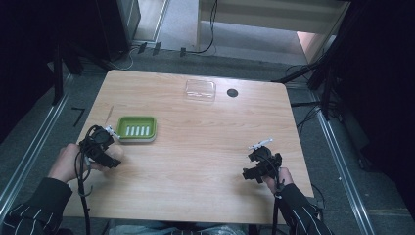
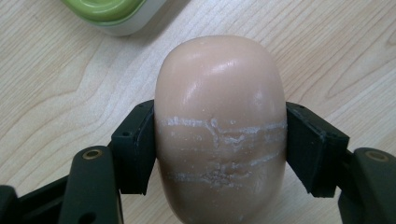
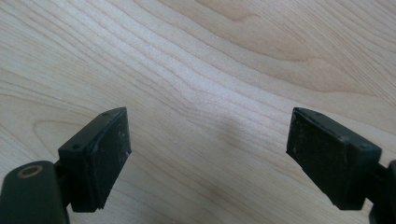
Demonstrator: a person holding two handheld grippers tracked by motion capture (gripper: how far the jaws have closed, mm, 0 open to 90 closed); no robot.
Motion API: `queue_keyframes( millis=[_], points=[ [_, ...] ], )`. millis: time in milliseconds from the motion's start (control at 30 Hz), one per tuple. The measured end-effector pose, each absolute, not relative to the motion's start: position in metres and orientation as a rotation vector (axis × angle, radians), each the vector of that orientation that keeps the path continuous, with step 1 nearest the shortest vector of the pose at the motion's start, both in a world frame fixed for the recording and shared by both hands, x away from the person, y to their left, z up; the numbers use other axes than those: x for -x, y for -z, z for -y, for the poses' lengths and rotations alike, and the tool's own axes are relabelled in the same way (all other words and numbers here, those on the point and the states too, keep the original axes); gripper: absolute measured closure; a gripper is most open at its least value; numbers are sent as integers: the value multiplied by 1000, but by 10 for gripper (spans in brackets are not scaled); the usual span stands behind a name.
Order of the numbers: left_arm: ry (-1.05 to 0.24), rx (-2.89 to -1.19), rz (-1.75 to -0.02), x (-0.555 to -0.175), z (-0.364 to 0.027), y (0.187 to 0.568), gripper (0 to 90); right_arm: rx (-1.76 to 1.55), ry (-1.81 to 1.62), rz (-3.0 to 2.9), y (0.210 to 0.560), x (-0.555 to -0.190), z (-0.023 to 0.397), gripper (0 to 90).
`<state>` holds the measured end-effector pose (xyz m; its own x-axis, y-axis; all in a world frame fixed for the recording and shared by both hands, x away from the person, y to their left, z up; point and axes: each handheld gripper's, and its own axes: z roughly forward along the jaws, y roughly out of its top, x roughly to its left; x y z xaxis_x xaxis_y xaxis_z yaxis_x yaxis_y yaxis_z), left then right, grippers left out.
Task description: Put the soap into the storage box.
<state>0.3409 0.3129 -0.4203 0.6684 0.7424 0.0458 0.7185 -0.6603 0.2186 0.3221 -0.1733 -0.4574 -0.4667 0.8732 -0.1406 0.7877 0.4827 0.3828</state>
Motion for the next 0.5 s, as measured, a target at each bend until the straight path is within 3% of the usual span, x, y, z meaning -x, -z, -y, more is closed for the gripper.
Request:
queue_keyframes(
  millis=[500],
  points=[
    [-200,-2703,-1147,-349,-310,411,331,-1407,-372,-2421,458,-322,173,143]
  ],
)
